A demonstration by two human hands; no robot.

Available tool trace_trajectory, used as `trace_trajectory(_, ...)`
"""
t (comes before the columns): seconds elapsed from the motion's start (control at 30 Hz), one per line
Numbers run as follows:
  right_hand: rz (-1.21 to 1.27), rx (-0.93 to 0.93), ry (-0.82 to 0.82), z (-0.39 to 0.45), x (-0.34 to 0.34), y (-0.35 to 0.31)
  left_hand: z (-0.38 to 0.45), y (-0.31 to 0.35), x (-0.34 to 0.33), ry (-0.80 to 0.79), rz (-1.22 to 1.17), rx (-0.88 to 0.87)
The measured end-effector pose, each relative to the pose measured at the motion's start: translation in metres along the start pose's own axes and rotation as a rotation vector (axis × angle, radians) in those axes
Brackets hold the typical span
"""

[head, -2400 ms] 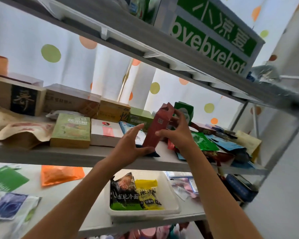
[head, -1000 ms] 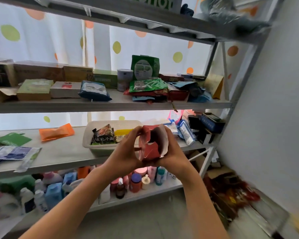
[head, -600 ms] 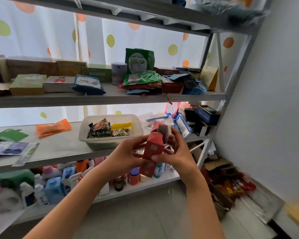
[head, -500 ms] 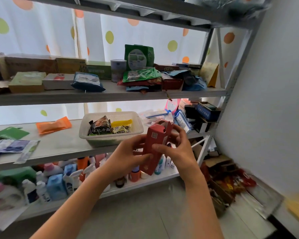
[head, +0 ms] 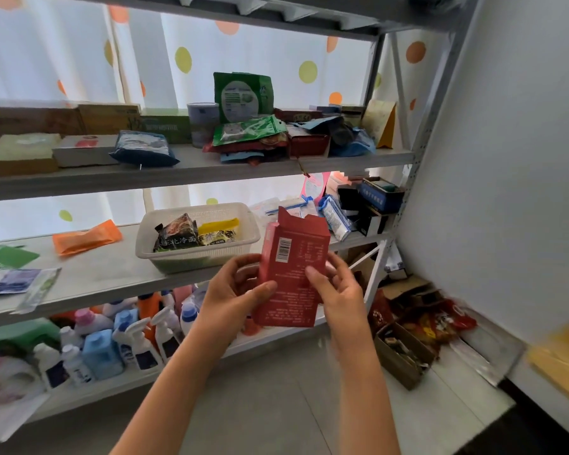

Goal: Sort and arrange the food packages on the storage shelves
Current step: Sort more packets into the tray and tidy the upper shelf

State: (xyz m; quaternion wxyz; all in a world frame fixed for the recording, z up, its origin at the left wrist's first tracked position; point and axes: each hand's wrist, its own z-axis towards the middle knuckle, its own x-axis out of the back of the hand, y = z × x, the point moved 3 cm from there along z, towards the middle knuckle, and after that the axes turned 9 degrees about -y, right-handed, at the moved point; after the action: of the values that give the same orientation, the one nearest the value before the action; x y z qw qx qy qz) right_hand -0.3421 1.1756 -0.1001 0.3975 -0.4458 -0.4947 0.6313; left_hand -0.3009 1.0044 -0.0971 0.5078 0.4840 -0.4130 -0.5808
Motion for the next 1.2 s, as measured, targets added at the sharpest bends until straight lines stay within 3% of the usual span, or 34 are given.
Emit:
trace_trajectory(0.2,-0.028,-0.125,-0.101,-0.019,0.01,0.022,-0.015,-0.024,-0.018,0.024,-0.056,0.021)
trace_trajectory(0.47,0.006,-0.219,-0.059,-0.039,0.023,0.037,-0.02,-0.049,-0.027,0.084,-0.028,0.068)
trace_trajectory(0.57,-0.019,-0.242,-0.036,-0.041,0.02,0.042,-0.022,-0.057,-0.019,0.142,0.212,0.017)
trace_trajectory(0.67,0.022,-0.204,0.013,-0.041,0.018,0.046,-0.026,-0.062,-0.024,0.062,0.373,-0.007)
trace_trajectory(0.93,-0.008,-0.109,-0.001,-0.035,0.021,0.045,-0.016,-0.067,-0.037,-0.111,0.133,0.077)
trace_trajectory(1.07,-0.126,-0.119,-0.063,-0.031,0.02,0.047,-0.012,-0.074,-0.036,-0.071,-0.023,0.157)
trace_trajectory(1.2,-0.075,-0.131,-0.07,-0.016,0.017,0.059,-0.002,-0.082,-0.024,-0.019,-0.118,0.207)
